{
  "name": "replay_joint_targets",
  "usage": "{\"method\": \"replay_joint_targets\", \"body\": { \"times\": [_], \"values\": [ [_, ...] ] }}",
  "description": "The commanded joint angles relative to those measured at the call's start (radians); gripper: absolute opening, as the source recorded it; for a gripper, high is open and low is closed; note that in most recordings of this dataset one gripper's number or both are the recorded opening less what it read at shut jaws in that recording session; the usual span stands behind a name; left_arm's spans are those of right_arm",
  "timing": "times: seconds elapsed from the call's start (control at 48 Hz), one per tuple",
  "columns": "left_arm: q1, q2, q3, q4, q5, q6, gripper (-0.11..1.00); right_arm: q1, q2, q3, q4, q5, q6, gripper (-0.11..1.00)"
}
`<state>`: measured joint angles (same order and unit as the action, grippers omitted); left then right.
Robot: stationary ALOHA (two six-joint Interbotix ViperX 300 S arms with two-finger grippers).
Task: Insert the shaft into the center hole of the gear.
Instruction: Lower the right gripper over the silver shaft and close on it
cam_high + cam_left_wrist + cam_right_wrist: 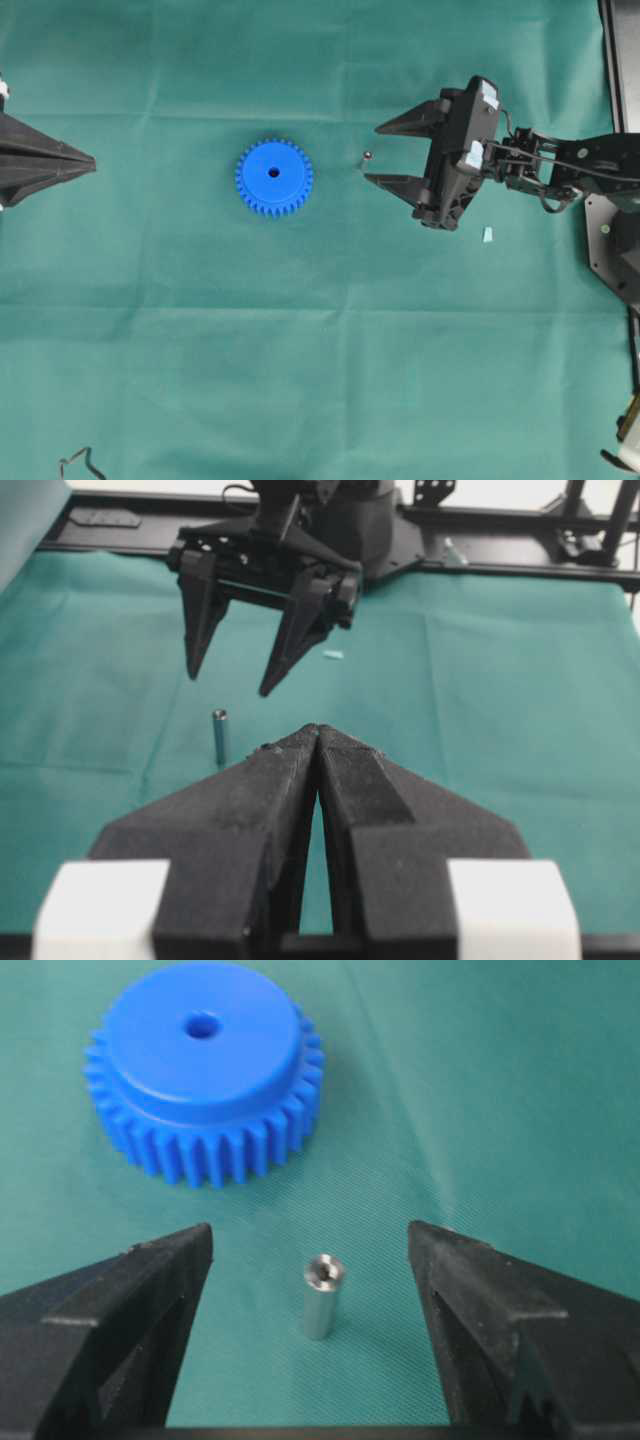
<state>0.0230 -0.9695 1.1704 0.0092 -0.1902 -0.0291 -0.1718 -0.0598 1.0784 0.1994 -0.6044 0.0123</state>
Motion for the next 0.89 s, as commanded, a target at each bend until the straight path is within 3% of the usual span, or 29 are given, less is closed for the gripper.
{"method": "replay_joint_targets", "body": {
  "times": [0.0, 0.354, 0.52, 0.666, 0.874],
  "values": [
    [0.005, 0.006, -0.023, 0.005, -0.003, 0.000, 0.00, -0.005, 0.025, -0.018, 0.017, -0.032, 0.000, 0.80],
    [0.009, 0.006, -0.021, 0.003, 0.003, 0.000, 0.00, -0.003, 0.121, -0.055, 0.029, -0.037, 0.002, 0.80],
    [0.009, 0.006, -0.023, 0.005, 0.006, 0.000, 0.00, 0.000, 0.123, -0.052, 0.029, -0.041, 0.002, 0.74],
    [0.011, 0.006, -0.023, 0.005, 0.006, 0.000, 0.00, 0.011, 0.123, -0.051, 0.029, -0.035, 0.005, 0.58],
    [0.011, 0.006, -0.025, 0.005, 0.011, -0.002, 0.00, 0.020, 0.123, -0.054, 0.029, -0.035, 0.008, 0.20]
  ]
}}
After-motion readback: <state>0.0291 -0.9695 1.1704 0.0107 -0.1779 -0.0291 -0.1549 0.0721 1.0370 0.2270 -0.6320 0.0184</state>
